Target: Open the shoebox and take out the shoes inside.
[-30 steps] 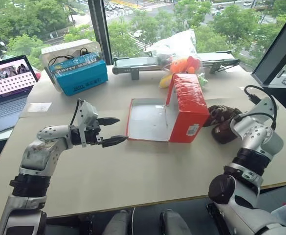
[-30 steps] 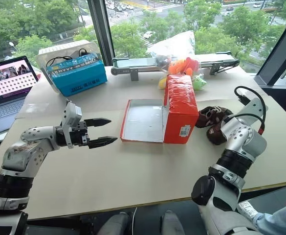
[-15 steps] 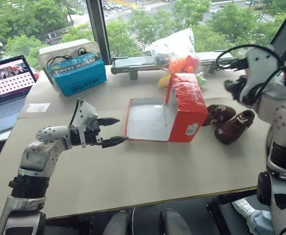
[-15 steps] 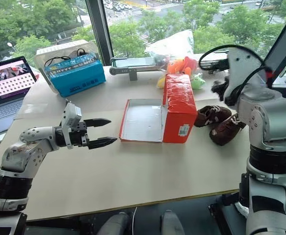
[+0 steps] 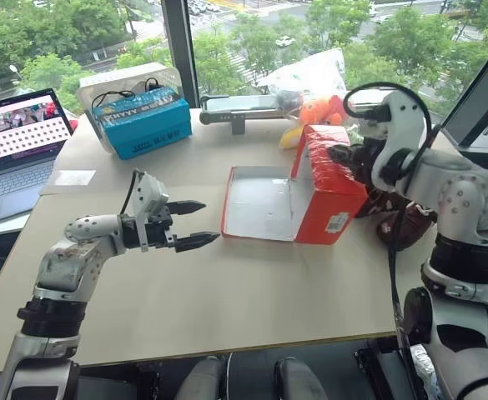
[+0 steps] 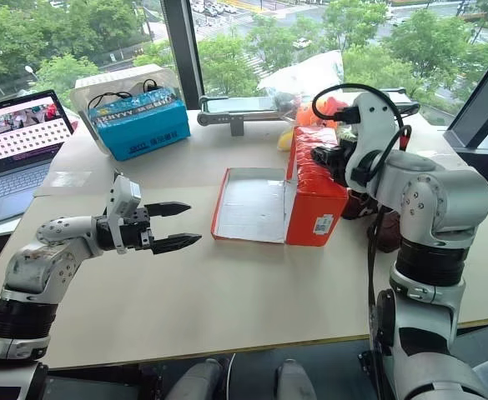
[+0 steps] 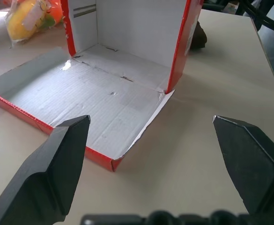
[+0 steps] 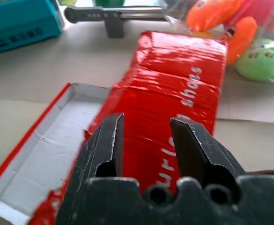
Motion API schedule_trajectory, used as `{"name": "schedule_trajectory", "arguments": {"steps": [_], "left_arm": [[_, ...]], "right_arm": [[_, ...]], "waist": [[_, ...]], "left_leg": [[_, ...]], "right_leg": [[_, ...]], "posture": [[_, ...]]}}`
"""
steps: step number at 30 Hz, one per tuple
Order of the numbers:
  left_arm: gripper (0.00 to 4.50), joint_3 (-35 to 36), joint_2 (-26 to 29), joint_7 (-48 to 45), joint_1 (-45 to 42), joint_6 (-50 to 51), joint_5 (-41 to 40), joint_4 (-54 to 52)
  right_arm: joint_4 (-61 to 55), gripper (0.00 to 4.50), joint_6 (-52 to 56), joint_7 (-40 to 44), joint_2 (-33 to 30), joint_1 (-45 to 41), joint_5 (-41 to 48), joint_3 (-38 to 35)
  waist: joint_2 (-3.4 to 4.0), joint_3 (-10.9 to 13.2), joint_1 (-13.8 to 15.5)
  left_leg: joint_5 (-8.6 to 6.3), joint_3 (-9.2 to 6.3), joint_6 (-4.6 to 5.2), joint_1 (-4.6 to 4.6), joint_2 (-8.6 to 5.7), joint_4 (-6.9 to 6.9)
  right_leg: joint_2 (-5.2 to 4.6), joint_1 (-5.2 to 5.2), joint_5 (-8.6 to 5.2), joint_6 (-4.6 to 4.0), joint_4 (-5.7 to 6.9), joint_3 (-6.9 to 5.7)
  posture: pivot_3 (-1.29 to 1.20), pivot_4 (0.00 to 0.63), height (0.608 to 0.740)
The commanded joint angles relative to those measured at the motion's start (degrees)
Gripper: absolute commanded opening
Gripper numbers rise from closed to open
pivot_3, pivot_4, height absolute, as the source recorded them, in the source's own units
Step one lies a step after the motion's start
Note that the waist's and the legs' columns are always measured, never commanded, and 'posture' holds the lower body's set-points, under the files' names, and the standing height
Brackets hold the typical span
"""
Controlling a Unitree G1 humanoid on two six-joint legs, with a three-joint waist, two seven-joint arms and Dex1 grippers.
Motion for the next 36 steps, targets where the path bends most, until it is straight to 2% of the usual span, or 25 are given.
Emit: {"name": "schedule_trajectory", "arguments": {"steps": [1,6,13,16,24,36], "left_arm": [[4.50,1.1,0.4,0.1,-0.5,-0.6,-0.4,-1.5],[4.50,1.2,0.6,0.0,-0.7,-0.6,-0.4,-1.4],[4.50,1.2,0.7,-0.1,-0.9,-0.5,-0.4,-1.3],[4.50,1.1,0.7,-0.2,-1.2,-0.6,-0.3,-0.9],[4.50,1.1,0.9,-0.3,-1.4,-0.4,-0.3,-1.1],[4.50,2.7,1.6,0.7,-0.9,-0.1,-1.0,-2.3]], "right_arm": [[0.6,1.97,-3.3,0.6,-2.4,3.0,-2.0,-0.6],[3.1,1.97,-5.5,0.6,-3.3,10.6,-3.7,-1.5],[5.7,1.97,-9.0,0.8,-0.8,14.2,-4.3,-2.4],[9.3,1.97,-12.7,2.0,1.3,13.4,-4.7,-0.4],[20.4,1.97,-20.3,3.4,4.7,6.8,-7.4,4.3],[22.4,1.97,-23.7,3.6,5.8,3.5,-9.8,5.9]], "waist": [[-0.04,0.0,0.0],[-0.27,-0.2,-0.1],[-0.55,-0.3,-0.8],[-0.32,-0.2,-0.8],[-0.31,-0.2,-0.6],[-0.31,-0.2,-0.3]], "left_leg": [[0.00,0.01,0.00,0.02,0.00,0.02],[0.00,0.00,0.00,0.17,0.05,0.03],[-0.01,0.09,-0.01,0.30,0.23,0.00],[0.00,0.12,0.00,0.19,0.20,0.00],[0.00,0.14,0.00,0.22,0.19,0.02],[0.00,0.14,-0.01,0.23,0.18,-0.01]], "right_leg": [[-0.01,0.04,-0.01,0.01,0.01,0.00],[0.01,0.19,-0.19,0.33,-0.01,-0.02],[0.07,0.24,-0.20,0.28,-0.02,0.00],[0.06,0.12,-0.18,0.26,0.01,0.03],[0.11,0.14,-0.16,0.27,0.00,0.03],[0.11,0.12,-0.15,0.24,0.00,0.03]], "posture": [[0.00,0.150,0.740],[0.00,0.150,0.740],[0.00,0.150,0.740],[0.00,0.150,0.740],[0.00,0.150,0.740],[0.00,0.150,0.740]]}}
